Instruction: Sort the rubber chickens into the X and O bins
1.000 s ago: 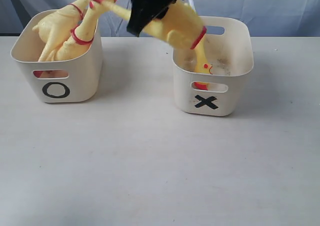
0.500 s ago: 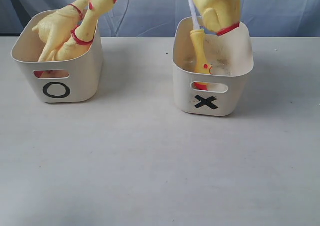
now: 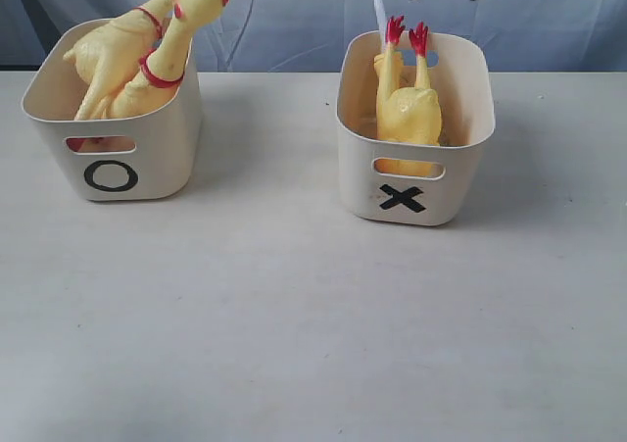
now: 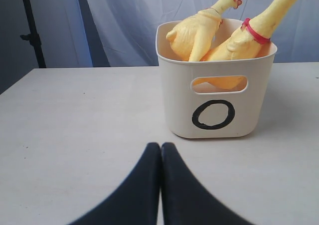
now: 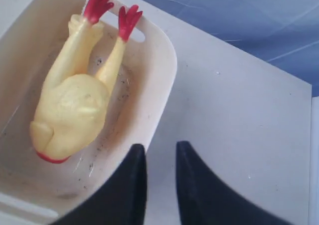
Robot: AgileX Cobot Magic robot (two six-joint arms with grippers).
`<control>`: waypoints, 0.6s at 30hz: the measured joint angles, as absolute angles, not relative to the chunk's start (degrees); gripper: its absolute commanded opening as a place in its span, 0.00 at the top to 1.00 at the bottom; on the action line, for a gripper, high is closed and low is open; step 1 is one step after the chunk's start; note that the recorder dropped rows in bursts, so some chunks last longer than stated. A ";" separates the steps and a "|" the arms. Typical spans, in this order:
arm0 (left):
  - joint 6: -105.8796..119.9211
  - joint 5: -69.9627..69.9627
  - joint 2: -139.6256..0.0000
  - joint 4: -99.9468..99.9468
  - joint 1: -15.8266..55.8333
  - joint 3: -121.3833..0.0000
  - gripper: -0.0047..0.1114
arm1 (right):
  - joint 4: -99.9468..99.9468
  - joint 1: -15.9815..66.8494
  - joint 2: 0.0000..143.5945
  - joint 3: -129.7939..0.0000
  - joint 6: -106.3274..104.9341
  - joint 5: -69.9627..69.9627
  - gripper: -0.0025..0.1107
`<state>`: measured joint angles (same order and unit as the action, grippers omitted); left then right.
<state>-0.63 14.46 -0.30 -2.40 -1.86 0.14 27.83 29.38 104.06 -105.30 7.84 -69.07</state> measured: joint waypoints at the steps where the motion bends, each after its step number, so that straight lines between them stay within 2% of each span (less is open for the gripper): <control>1: -0.63 14.46 -0.30 -2.40 -1.86 0.14 0.96 | 27.70 29.38 102.13 -104.06 7.73 -69.20 0.98; 10: -0.63 14.46 -0.30 -2.40 -1.86 0.14 0.96 | 25.91 29.38 82.57 -84.95 7.61 -68.82 0.98; 18: -0.63 14.46 -0.30 -2.40 -1.86 0.14 0.96 | 12.60 29.38 62.56 -60.32 3.70 -58.92 0.98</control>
<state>-0.63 14.46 -0.30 -2.40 -1.86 0.14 12.60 29.38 62.56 -60.32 3.70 -58.92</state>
